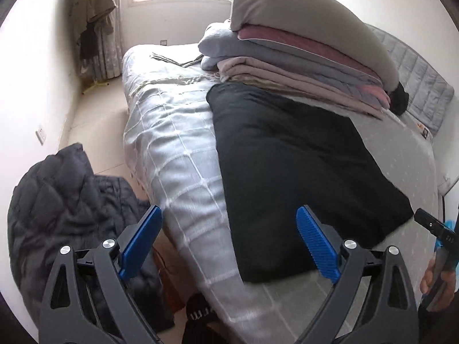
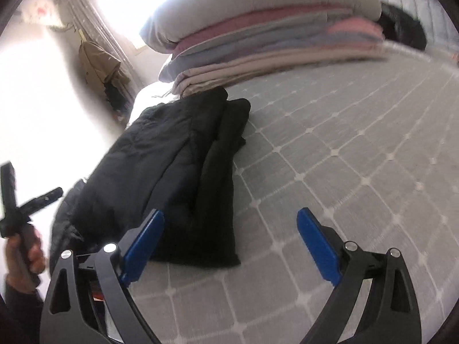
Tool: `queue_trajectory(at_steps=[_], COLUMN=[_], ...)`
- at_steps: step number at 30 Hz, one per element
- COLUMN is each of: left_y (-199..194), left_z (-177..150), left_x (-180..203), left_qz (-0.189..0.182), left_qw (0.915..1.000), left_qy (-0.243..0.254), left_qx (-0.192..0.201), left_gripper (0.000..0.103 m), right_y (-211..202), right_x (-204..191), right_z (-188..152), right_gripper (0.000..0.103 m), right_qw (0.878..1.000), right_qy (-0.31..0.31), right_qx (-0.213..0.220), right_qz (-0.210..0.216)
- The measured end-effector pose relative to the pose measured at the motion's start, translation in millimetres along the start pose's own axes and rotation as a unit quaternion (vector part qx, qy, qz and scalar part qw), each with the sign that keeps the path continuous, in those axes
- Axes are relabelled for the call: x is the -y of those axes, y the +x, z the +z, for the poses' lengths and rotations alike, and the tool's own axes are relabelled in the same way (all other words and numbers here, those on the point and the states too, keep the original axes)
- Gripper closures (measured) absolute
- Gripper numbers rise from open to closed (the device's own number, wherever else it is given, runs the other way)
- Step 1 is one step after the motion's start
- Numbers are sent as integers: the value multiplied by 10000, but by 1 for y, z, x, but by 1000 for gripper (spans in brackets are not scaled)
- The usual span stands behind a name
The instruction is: Fold large clothes
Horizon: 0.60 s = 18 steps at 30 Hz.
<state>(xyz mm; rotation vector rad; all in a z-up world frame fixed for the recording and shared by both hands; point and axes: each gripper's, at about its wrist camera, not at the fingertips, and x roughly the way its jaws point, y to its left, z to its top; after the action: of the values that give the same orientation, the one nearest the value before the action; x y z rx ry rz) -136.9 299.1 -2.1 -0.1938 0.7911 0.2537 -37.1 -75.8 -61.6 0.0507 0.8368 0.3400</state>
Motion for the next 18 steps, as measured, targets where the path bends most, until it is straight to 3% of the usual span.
queue_trajectory(at_steps=[6,14,18], left_y=[-23,-33,-39], left_z=[-30,-59,-65], left_x=[18,38,45], left_qz=[8,34,14], left_qw=[9999,9998,9997], left_qy=[58,160,105], left_qx=[116,127,202], left_gripper=[12,12,12], right_y=[-34,-36,-33], right_x=[-45,-101,-108], right_z=[-29,-38,-41], right_gripper=[12,12,12], right_qw=[9985,9974,9970], right_qy=[-74,-350,-219], right_qx=[495,539,599], right_qz=[-237,-321,-444])
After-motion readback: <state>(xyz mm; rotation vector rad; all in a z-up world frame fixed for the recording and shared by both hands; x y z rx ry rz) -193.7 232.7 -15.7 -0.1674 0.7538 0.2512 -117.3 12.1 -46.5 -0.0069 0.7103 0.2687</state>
